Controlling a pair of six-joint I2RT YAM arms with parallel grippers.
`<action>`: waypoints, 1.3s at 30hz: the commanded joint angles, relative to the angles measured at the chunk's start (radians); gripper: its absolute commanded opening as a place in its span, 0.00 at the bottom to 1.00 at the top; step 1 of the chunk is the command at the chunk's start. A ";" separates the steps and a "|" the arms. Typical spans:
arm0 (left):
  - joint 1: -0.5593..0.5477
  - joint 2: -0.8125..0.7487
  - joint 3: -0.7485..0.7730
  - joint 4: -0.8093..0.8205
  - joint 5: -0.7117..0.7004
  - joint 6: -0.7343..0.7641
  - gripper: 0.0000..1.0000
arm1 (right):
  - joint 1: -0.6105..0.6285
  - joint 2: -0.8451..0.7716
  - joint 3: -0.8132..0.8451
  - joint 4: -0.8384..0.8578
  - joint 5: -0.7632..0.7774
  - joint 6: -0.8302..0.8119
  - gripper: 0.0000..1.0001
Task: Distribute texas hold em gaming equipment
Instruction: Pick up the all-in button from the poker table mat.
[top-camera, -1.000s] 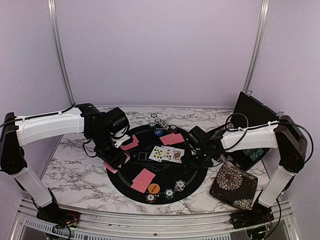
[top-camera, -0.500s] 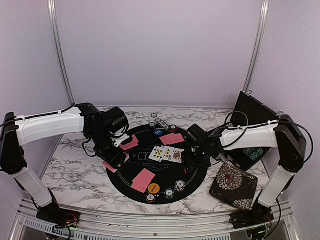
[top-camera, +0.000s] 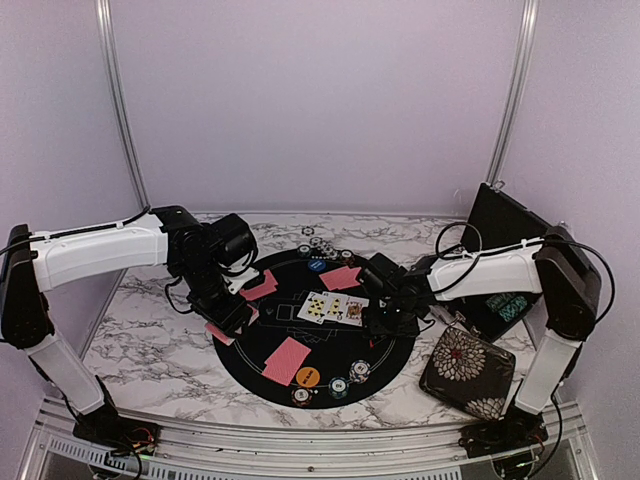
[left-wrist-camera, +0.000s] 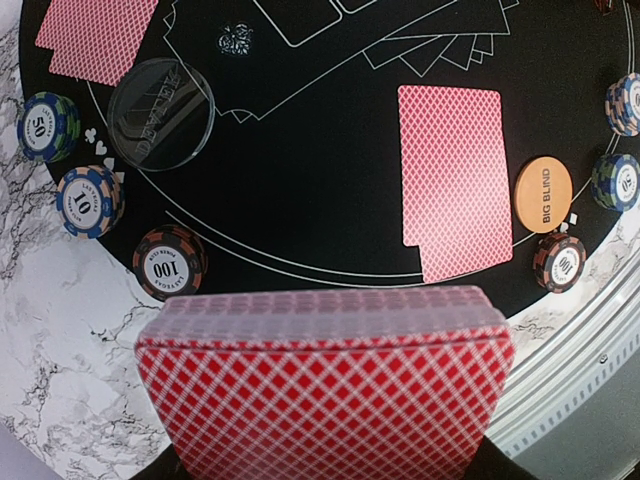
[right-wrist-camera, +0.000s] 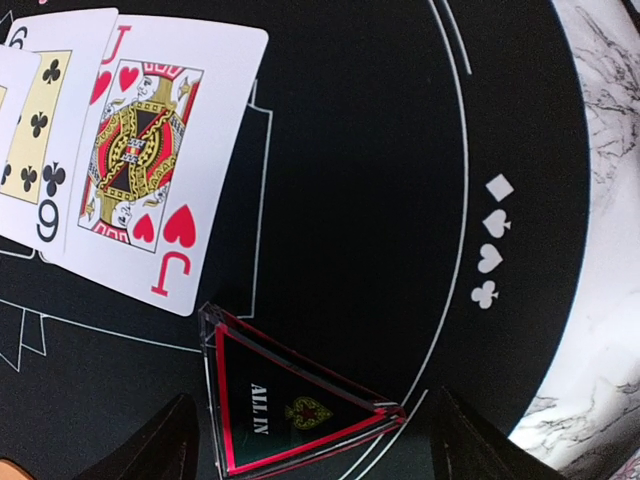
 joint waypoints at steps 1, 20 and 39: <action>0.005 -0.020 0.002 0.005 0.005 0.012 0.44 | 0.007 0.010 0.026 -0.025 0.037 0.027 0.77; 0.007 -0.030 -0.012 0.009 0.005 0.011 0.44 | 0.014 0.064 0.046 -0.001 0.003 0.015 0.65; 0.009 -0.037 -0.019 0.012 0.002 0.007 0.44 | 0.018 0.021 0.071 -0.026 0.009 -0.037 0.43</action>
